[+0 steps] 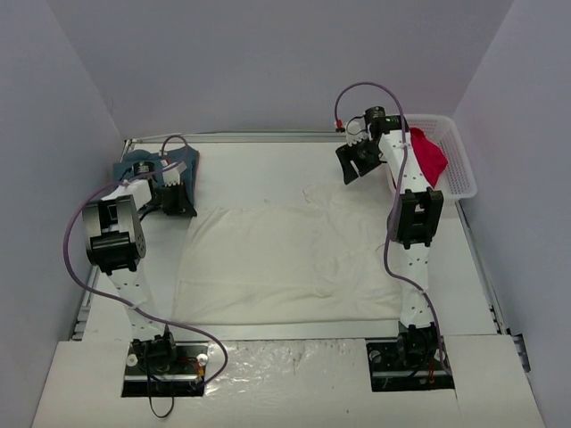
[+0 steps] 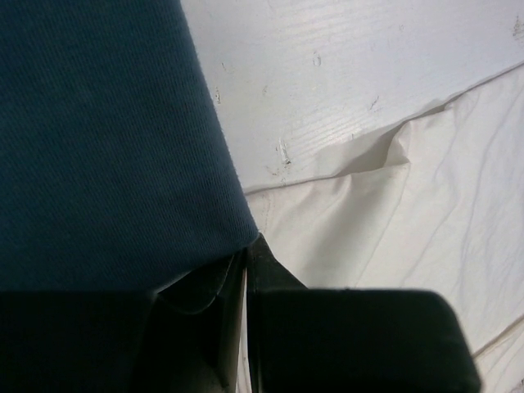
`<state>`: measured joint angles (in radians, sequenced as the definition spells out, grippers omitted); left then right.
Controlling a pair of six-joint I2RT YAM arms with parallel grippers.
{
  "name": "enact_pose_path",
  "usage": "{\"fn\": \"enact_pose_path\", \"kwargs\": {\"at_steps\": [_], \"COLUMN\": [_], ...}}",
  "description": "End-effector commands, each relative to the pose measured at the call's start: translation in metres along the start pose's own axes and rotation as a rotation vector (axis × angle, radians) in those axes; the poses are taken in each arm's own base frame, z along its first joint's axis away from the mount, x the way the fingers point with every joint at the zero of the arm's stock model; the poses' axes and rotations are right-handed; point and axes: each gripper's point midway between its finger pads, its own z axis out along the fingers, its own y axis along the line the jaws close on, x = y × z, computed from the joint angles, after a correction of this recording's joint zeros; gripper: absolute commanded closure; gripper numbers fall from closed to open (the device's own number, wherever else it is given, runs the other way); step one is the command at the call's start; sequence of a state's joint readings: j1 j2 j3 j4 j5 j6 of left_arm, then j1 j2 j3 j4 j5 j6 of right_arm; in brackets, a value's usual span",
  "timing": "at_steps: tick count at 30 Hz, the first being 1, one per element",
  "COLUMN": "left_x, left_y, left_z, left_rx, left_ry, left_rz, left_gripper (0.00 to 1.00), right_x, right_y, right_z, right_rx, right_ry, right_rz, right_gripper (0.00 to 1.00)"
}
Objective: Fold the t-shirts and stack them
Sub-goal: Grap the side of the flattened tshirt furthest away from the robot with both arms
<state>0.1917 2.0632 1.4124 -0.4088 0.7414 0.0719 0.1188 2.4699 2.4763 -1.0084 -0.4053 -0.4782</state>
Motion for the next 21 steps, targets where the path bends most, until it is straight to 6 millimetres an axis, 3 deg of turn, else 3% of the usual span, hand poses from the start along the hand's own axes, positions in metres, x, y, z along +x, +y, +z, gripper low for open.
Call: {"fn": "enact_pose_path", "kwargs": {"at_steps": [1,8,13,21], "left_x": [0.012,-0.013,-0.033,-0.035], "left_y": [0.017,-0.008,-0.025,-0.036], "left_z": [-0.005,-0.039,-0.069,-0.088], "left_rx": [-0.113,-0.084,-0.094,-0.100], "left_ry": [0.023,-0.079,-0.139,-0.165], "left_rz": [0.032,0.125,0.195,0.233], "left_gripper": [0.98,0.98,0.98,0.98], "right_x": [-0.005,-0.020,-0.016,-0.003], "right_y": [-0.009,-0.028,-0.034,-0.040], "right_z": [0.005,0.030,0.049,0.072], "right_rx": [0.054,0.113,0.122,0.125], "right_ry": [-0.002,-0.054,-0.044,-0.007], "right_rz": [0.070,0.165,0.211,0.249], "right_gripper": [0.41,0.44,0.46,0.48]}}
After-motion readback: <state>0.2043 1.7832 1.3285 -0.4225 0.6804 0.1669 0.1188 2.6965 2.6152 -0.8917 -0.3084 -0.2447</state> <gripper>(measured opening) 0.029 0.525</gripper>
